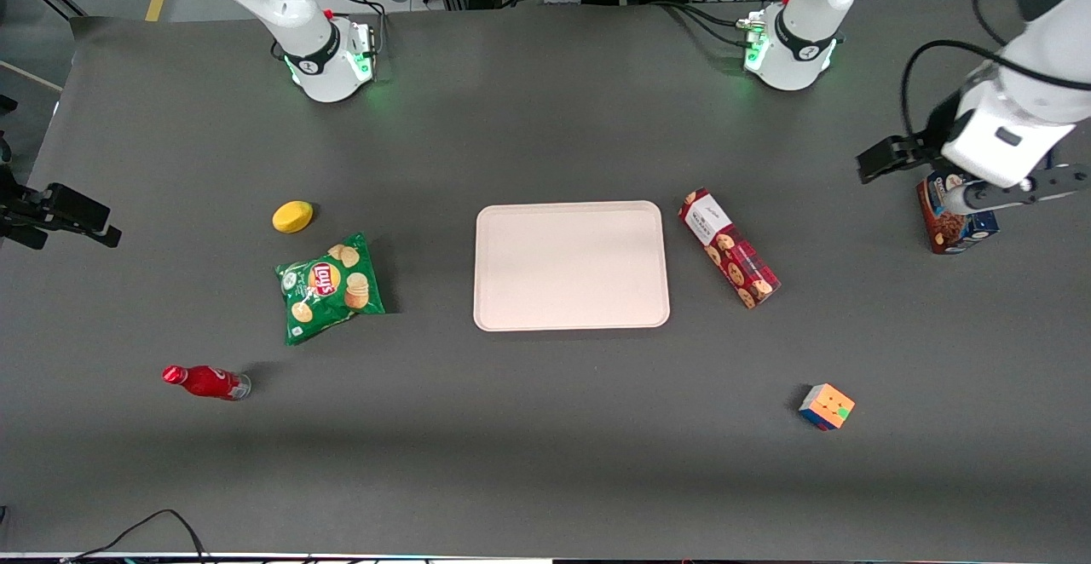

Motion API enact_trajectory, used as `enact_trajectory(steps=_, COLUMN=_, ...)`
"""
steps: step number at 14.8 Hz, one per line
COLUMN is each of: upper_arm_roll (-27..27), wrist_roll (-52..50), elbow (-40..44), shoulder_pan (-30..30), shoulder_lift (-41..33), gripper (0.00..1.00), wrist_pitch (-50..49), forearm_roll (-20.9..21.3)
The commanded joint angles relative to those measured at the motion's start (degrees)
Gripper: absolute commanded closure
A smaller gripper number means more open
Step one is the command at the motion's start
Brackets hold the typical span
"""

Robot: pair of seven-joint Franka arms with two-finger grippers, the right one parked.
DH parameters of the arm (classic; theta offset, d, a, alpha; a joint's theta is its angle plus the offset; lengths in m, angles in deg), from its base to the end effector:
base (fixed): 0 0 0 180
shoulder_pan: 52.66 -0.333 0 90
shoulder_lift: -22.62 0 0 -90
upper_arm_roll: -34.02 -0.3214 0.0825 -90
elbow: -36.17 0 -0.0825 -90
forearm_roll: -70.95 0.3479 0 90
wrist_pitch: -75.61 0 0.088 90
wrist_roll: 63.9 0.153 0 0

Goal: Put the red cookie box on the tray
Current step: 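Move the open left gripper down over the red plaid shortbread box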

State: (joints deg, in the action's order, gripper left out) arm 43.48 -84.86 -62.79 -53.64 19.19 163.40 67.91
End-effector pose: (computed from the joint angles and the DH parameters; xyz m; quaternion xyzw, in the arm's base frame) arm 0.4773 -0.0815 0.5436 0.9914 0.1097 -0.0711 0.0037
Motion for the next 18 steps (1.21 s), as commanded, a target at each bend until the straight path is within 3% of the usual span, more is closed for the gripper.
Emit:
enact_trajectory(steps=1, upper_arm_roll=0.8, wrist_roll=-10.9, elbow=-5.7, shoulder_pan=0.4, shoulder_lift=-1.6, gripper=0.00, wrist_pitch=3.8, forearm_roll=-4.4)
enact_trajectory(steps=9, upper_arm_roll=5.9, wrist_roll=-20.0, elbow=-29.3, shoulder_pan=0.5, shoulder_lift=-9.8, gripper=0.00, wrist_pitch=24.4, forearm_roll=-4.9)
enact_trajectory(steps=12, upper_arm_roll=9.0, wrist_roll=-24.1, elbow=-34.8, shoulder_pan=0.7, shoulder_lift=-9.9, gripper=0.00, wrist_pitch=30.4, forearm_roll=-5.1)
enact_trajectory(steps=15, upper_arm_roll=9.5, wrist_roll=-24.1, elbow=-45.1, shoulder_pan=1.0, shoulder_lift=-9.2, gripper=0.00, wrist_pitch=45.3, forearm_roll=-5.2)
enact_trajectory(steps=18, upper_arm_roll=9.9, wrist_roll=-24.2, elbow=-46.1, shoulder_pan=1.0, shoulder_lift=-5.1, gripper=0.00, wrist_pitch=49.0, forearm_roll=-5.2)
